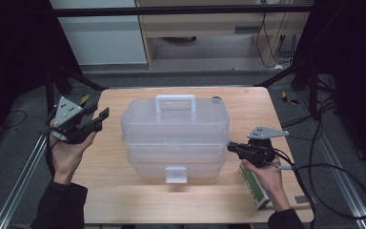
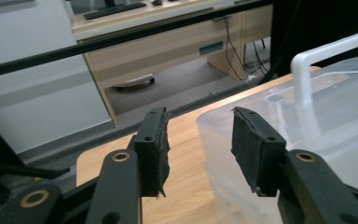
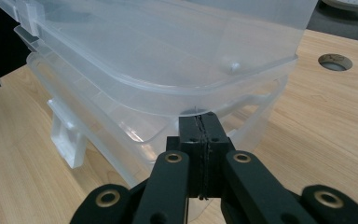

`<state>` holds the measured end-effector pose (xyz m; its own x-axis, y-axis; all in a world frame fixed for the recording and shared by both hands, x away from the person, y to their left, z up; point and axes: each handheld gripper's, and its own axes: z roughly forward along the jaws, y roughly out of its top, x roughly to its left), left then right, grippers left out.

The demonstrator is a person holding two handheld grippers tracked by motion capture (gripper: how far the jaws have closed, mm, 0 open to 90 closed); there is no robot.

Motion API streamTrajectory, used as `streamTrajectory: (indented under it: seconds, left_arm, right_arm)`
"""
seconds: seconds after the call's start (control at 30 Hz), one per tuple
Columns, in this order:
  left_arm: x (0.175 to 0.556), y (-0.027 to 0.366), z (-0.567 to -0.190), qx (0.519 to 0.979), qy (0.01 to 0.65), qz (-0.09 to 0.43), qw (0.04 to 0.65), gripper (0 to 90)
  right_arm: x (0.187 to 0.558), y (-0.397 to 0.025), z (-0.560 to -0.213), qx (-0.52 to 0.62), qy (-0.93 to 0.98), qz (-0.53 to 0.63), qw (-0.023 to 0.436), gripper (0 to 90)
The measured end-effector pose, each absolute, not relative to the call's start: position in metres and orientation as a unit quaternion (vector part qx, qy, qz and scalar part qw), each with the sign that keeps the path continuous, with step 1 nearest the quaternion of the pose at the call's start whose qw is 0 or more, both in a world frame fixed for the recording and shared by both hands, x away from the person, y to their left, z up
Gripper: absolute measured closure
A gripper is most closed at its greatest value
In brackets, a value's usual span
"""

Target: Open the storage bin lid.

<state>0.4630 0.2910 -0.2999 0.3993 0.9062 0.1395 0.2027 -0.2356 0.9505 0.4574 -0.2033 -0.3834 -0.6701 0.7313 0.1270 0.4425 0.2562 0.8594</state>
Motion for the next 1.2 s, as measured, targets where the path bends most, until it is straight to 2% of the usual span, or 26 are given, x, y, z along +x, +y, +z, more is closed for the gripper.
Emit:
streamTrajectory:
  seconds: [0.1, 0.23, 0.43, 0.97, 1.2]
  left_arm:
    - [0.456, 0.304, -0.319, 0.674, 0.426, 0.372, 0.474, 60.9]
    - [0.450, 0.310, -0.332, 0.674, 0.437, 0.370, 0.467, 64.4]
    - [0.441, 0.312, -0.349, 0.689, 0.439, 0.360, 0.451, 68.4]
    - [0.436, 0.298, -0.382, 0.724, 0.439, 0.296, 0.442, 87.7]
    - [0.438, 0.285, -0.393, 0.747, 0.424, 0.270, 0.436, 89.5]
  right_arm:
    - [0.457, -0.203, -0.383, 0.378, 0.778, 0.480, 0.150, 90.0]
    - [0.457, -0.203, -0.383, 0.377, 0.778, 0.479, 0.151, 89.9]
    - [0.457, -0.203, -0.383, 0.378, 0.779, 0.477, 0.151, 89.9]
    - [0.456, -0.202, -0.384, 0.381, 0.779, 0.475, 0.151, 89.9]
    - [0.456, -0.203, -0.384, 0.380, 0.779, 0.476, 0.151, 89.9]
